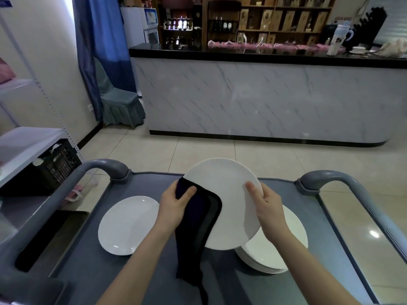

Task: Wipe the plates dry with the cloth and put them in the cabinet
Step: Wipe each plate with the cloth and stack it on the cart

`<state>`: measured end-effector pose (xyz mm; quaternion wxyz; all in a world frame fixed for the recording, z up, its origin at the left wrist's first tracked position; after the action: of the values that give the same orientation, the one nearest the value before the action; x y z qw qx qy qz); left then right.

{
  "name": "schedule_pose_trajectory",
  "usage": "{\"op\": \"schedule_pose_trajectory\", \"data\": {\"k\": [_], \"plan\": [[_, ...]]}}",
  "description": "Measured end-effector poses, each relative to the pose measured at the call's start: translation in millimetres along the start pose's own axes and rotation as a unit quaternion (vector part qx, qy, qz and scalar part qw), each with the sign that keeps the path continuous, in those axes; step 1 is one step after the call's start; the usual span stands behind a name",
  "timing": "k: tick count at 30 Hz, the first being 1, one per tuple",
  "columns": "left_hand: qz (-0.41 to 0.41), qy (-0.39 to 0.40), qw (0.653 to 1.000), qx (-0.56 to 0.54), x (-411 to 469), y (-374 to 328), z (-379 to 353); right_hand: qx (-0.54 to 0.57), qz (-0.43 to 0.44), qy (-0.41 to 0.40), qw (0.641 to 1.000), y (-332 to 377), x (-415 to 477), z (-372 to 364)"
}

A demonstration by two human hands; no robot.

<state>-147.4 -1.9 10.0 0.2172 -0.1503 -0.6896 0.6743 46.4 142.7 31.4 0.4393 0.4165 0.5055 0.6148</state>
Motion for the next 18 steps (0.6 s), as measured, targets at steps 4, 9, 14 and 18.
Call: {"op": "schedule_pose_trajectory", "data": {"k": [4,9,14,18], "plan": [[-0.066,0.097,0.989,0.092,11,-19,-8,-0.098,0.069,0.09,0.989,13,9,1],[-0.079,0.112,0.982,0.13,10,-23,-17,-0.134,0.126,0.111,0.977,26,9,-5],[0.009,-0.018,1.0,-0.012,-3,-9,-7,0.042,0.021,-0.055,0.997,13,0,0],[0.058,-0.066,0.995,-0.037,-13,7,-1,0.065,-0.004,-0.037,0.997,9,-7,-4]]}}
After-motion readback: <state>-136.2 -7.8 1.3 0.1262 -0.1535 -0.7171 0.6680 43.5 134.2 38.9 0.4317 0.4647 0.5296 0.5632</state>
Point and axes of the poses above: each hand's wrist, its own x-axis towards the middle knuckle, its own z-axis out of the back of the hand, y = z × x, the point moved 4 cm from there along x, towards the middle knuckle, and after that the axes turned 13 degrees about -y, right-handed, at the moved point
